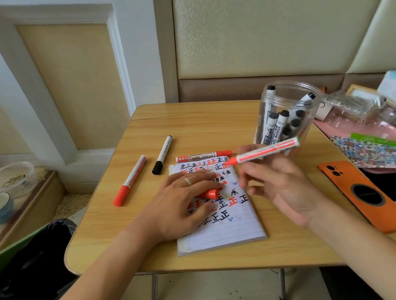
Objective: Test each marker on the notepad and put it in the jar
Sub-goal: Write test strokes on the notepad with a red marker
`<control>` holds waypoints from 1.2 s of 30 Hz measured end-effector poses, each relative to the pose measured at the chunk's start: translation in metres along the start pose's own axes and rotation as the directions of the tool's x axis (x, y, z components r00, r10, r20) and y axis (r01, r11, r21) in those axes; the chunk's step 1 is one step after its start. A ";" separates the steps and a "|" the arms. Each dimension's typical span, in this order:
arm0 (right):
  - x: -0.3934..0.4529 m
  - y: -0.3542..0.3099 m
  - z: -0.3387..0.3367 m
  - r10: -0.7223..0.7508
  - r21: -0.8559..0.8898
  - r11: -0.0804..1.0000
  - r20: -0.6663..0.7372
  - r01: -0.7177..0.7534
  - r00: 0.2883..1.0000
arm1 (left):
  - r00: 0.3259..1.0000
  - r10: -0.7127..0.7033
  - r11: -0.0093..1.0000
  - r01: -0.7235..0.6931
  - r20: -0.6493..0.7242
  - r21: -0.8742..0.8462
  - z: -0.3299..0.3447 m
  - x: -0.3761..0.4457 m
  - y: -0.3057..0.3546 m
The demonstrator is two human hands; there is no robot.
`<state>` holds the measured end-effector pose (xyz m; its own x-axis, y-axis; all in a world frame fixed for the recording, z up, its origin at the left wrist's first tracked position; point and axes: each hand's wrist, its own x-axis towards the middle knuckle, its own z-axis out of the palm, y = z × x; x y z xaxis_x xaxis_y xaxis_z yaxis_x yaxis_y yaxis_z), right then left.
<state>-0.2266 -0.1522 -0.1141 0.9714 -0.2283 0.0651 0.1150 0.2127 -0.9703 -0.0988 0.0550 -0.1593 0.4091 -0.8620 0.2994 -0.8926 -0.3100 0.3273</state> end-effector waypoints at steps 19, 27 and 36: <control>-0.026 0.027 0.004 -0.049 -0.536 0.844 -0.131 -0.029 0.990 | 0.992 0.123 0.986 -0.124 -0.018 -0.113 -0.005 -0.001 0.001; -0.025 0.026 0.008 -0.064 -0.578 0.816 -0.093 -0.002 0.994 | 0.988 0.153 0.977 -0.154 -0.017 -0.145 -0.005 -0.001 0.001; -0.024 0.027 0.007 -0.035 -0.597 0.798 -0.179 -0.081 0.983 | 0.983 0.183 0.970 -0.185 -0.026 -0.155 -0.003 0.000 0.001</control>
<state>-0.2450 -0.1347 -0.1408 0.9138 -0.4023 0.0559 -0.1107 -0.3791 -0.9187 -0.0993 0.0555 -0.1561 0.2433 -0.8933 0.3778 -0.9126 -0.0789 0.4013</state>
